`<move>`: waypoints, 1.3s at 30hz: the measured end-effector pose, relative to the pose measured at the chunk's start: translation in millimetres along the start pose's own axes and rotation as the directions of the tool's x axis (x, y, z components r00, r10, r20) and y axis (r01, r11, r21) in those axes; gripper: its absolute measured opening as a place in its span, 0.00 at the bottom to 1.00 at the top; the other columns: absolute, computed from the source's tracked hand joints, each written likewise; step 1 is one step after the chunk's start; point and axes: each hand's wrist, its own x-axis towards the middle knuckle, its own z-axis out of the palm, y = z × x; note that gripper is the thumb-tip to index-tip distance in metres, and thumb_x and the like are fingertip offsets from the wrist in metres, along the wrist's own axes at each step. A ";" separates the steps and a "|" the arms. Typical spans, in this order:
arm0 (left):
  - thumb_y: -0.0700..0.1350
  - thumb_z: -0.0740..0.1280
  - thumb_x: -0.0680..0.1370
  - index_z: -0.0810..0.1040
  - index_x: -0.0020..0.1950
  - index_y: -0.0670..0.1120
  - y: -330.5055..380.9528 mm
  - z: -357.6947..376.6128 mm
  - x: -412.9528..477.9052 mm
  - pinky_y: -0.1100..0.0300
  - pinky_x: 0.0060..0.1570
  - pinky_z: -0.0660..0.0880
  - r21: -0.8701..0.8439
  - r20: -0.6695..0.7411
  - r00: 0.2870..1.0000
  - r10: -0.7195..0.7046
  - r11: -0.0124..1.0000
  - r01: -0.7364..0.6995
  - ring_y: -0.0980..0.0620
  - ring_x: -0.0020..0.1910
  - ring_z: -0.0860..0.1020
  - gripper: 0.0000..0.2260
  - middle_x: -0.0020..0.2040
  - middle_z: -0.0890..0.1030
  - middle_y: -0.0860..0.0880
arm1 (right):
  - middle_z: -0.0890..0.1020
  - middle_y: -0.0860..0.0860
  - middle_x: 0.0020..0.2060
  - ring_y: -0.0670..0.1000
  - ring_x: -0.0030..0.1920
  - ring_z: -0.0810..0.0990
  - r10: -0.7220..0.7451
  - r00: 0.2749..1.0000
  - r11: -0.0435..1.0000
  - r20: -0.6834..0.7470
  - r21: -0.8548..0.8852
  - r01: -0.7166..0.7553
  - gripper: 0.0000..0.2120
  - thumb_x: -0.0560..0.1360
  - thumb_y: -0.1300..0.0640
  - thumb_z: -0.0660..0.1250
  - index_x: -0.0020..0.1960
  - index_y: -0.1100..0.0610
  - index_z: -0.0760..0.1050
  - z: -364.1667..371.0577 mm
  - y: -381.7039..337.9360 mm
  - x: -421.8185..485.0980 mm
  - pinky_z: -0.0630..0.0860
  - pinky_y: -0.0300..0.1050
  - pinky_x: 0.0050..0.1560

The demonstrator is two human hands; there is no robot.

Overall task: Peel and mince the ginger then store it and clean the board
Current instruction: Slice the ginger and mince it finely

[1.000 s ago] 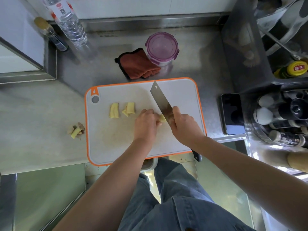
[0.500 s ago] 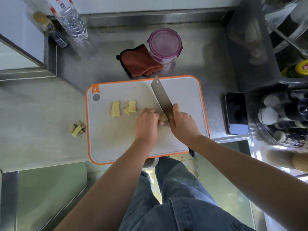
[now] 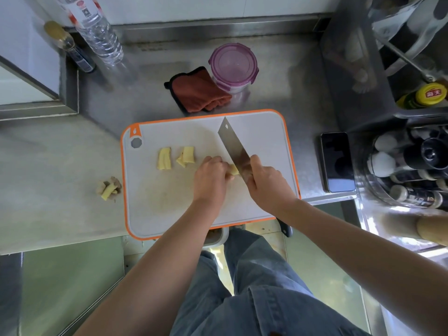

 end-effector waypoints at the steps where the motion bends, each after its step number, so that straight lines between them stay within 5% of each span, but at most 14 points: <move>1: 0.44 0.72 0.74 0.84 0.53 0.46 -0.4 0.4 0.4 0.57 0.47 0.73 -0.004 0.004 1.000 0.001 1.000 -0.001 0.49 0.50 0.74 0.09 0.48 0.81 0.49 | 0.68 0.48 0.30 0.47 0.28 0.68 0.014 1.000 1.000 0.009 -0.002 -0.014 0.04 0.80 0.60 0.54 0.54 0.56 0.60 0.5 0.7 -2.4 0.59 0.40 0.27; 15: 0.43 0.71 0.73 0.84 0.46 0.44 -6.8 6.8 4.0 0.57 0.40 0.68 0.031 0.013 1.000 0.014 0.999 -0.014 0.47 0.47 0.73 0.05 0.41 0.78 0.47 | 0.73 0.56 0.33 0.61 0.32 0.71 0.026 0.996 1.000 -0.087 0.014 -0.024 0.04 0.78 0.62 0.54 0.52 0.59 0.60 18.2 -5.3 32.3 0.66 0.49 0.32; 24: 0.46 0.71 0.75 0.83 0.54 0.46 -2.8 0.8 1.8 0.62 0.43 0.65 0.026 0.008 1.000 0.007 1.000 -0.007 0.50 0.50 0.73 0.10 0.47 0.81 0.48 | 0.72 0.51 0.31 0.50 0.28 0.70 -0.035 0.998 0.999 -0.060 0.021 0.037 0.03 0.81 0.59 0.53 0.52 0.55 0.59 4.9 -2.3 11.6 0.61 0.41 0.26; 32: 0.42 0.72 0.73 0.85 0.49 0.46 -5.1 3.7 2.6 0.57 0.41 0.72 -0.032 0.002 1.000 0.011 0.999 -0.011 0.48 0.47 0.74 0.06 0.43 0.81 0.48 | 0.73 0.52 0.32 0.53 0.30 0.74 0.039 0.999 0.997 -0.015 -0.063 -0.040 0.07 0.80 0.60 0.55 0.57 0.56 0.61 16.3 0.7 -1.1 0.72 0.46 0.29; 39: 0.42 0.71 0.73 0.85 0.48 0.46 -7.4 6.2 3.7 0.55 0.42 0.72 -0.027 0.000 1.000 0.025 0.999 -0.025 0.47 0.47 0.74 0.06 0.43 0.81 0.48 | 0.72 0.53 0.32 0.55 0.31 0.72 0.025 0.999 0.994 -0.030 -0.108 -0.028 0.09 0.79 0.62 0.55 0.58 0.58 0.61 23.0 -4.0 10.8 0.66 0.46 0.30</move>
